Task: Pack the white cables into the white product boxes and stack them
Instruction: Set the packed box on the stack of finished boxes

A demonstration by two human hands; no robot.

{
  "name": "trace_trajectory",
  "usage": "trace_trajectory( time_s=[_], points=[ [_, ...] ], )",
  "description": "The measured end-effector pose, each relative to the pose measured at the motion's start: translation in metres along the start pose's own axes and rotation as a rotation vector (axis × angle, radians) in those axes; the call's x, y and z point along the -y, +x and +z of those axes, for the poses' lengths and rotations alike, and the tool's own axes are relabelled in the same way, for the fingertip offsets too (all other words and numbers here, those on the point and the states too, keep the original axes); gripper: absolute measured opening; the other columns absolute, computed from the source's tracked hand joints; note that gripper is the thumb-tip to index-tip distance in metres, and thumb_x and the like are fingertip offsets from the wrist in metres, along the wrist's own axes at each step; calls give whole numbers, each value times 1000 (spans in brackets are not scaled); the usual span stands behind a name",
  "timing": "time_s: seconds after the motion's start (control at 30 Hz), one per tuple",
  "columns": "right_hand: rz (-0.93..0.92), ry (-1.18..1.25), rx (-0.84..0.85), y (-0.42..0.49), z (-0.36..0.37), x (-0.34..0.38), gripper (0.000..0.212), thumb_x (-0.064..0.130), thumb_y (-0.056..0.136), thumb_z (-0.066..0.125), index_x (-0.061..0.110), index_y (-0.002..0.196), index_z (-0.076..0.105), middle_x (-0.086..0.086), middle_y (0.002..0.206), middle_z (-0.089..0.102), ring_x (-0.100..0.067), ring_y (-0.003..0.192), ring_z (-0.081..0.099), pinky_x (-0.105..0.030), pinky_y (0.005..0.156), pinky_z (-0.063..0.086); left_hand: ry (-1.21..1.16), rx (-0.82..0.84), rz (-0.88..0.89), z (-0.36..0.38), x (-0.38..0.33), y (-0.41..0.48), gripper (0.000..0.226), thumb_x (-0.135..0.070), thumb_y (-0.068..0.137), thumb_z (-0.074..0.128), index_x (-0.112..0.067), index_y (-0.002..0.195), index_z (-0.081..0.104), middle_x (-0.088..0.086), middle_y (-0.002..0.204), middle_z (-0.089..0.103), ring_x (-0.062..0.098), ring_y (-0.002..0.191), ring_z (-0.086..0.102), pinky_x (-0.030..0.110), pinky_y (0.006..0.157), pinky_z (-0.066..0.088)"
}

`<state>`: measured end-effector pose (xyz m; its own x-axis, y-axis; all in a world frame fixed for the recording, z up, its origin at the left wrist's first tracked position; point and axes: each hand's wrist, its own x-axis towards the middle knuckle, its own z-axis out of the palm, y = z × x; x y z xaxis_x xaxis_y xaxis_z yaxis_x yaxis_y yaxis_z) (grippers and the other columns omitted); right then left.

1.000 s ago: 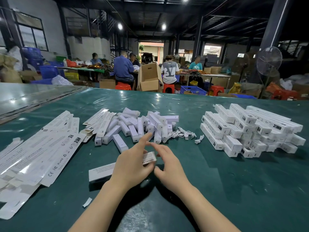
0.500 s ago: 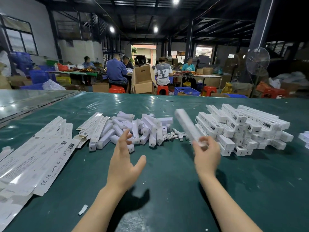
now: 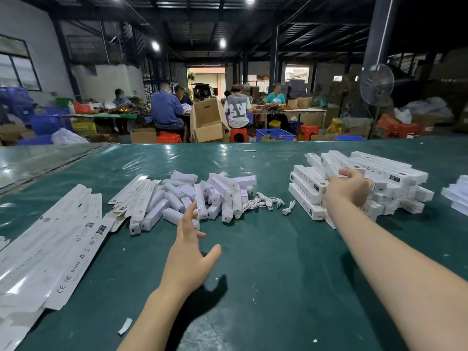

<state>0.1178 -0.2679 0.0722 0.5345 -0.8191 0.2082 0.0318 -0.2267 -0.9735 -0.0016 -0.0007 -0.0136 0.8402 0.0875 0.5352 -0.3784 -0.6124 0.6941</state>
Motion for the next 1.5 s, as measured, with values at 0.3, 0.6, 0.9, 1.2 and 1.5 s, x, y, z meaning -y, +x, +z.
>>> trace_trajectory(
  time_s=[0.3,0.6,0.9,1.2,1.5],
  points=[
    [-171,-93,320,0,5,-6,63,1,82,58,12,140,36,0,155,8,-27,121,45,-30,77,41,-7,80,-37,-1,2,1,96,-20,77,64,-68,116,-8,-20,126,24,-10,95,47,20,69,42],
    [-133,-99,407,0,9,-10,60,11,84,58,3,139,36,-2,156,-16,-29,138,24,-31,87,34,23,189,-111,-4,7,2,88,-25,76,61,-51,135,1,-27,123,22,-9,95,48,15,67,40],
    [-219,-95,297,-13,7,-22,36,9,83,56,0,118,52,-7,156,-8,-24,135,31,-20,86,31,42,185,-106,-2,9,4,78,-24,76,62,-43,137,16,-23,119,27,-6,96,50,17,70,40],
    [-170,0,629,-121,12,-59,25,-4,79,52,8,93,69,-9,108,62,-21,98,57,-21,80,37,524,-70,-142,-22,11,12,25,-23,76,62,-25,101,66,-5,122,53,19,118,39,28,90,31],
    [-236,-123,917,-116,4,-59,26,-1,79,55,20,66,64,11,67,60,-13,75,58,-12,61,39,652,-197,-895,-96,35,6,46,-23,78,59,-20,123,48,18,138,29,37,126,26,48,104,24]
  ],
)
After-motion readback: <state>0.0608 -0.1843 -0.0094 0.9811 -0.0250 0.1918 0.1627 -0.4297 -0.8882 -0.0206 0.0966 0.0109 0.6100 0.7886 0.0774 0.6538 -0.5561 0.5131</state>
